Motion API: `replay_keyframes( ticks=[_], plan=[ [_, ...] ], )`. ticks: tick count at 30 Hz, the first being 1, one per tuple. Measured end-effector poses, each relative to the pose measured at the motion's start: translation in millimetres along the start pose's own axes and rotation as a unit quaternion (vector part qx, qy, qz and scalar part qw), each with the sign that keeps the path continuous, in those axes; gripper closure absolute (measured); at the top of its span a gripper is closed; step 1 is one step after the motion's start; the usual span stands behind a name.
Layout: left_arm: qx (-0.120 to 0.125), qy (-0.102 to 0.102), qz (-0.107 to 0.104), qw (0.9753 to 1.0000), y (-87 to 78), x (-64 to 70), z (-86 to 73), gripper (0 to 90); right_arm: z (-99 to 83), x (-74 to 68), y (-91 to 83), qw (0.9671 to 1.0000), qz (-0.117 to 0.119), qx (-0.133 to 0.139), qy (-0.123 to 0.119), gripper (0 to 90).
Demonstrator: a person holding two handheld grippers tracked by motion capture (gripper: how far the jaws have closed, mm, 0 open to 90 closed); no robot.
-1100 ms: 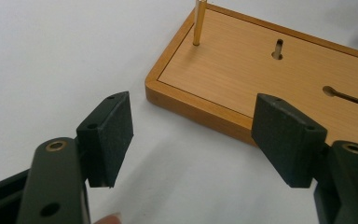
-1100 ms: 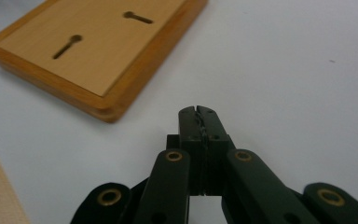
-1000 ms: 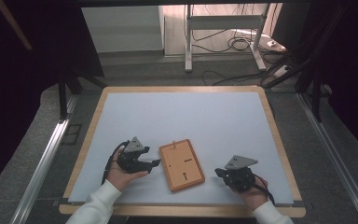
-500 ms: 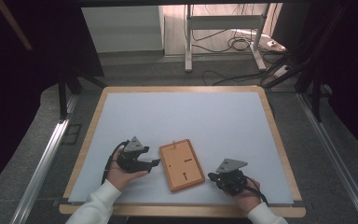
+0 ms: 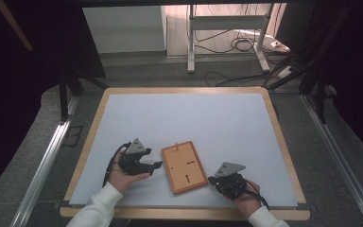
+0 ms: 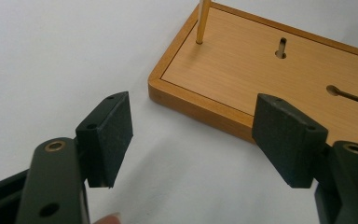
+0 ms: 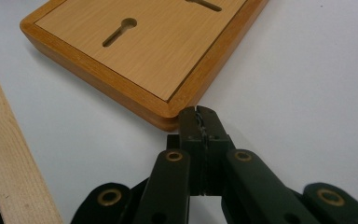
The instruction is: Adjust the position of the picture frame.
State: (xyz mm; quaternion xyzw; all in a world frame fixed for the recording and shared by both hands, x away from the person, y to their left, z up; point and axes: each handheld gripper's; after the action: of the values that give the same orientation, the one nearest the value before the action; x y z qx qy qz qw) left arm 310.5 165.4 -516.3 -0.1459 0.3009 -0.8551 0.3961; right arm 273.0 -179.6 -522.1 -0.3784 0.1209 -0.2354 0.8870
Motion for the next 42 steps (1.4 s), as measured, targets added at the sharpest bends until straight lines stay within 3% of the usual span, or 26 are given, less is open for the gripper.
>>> replay_keyframes(
  ticks=[6, 12, 32, 42],
  plan=[
    [-0.003, -0.001, 0.0, 1.0, 1.3, -0.5, -0.4, 28.8, 0.4, -2.2, -1.8, 1.0, 0.001, 0.005, -0.003, 90.0],
    [-0.001, -0.001, 0.0, 1.0, 0.8, -0.2, -0.4, 28.8, -0.8, -1.7, 1.9, 1.0, -0.002, -0.008, -0.001, 90.0],
    [-0.007, 0.001, -0.002, 1.0, 2.4, -0.1, -0.6, 28.5, 5.6, -32.8, 12.9, 0.999, 0.027, -0.009, -0.034, 90.0],
    [-0.009, 0.002, -0.002, 1.0, 2.9, 0.5, -0.7, 28.5, 6.7, -38.7, 15.7, 0.9983, 0.035, -0.006, -0.047, 90.0]
  ],
)
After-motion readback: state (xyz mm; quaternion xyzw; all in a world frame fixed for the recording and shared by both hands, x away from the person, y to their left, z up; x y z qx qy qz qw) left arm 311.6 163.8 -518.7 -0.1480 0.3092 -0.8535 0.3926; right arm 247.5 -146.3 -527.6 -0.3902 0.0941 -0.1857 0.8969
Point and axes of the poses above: each handheld gripper's, and its own axes: y roughly forward along the jaws, z roughly out of its top, x roughly to its right, and after that the axes turned 7 degrees about z, right-handed
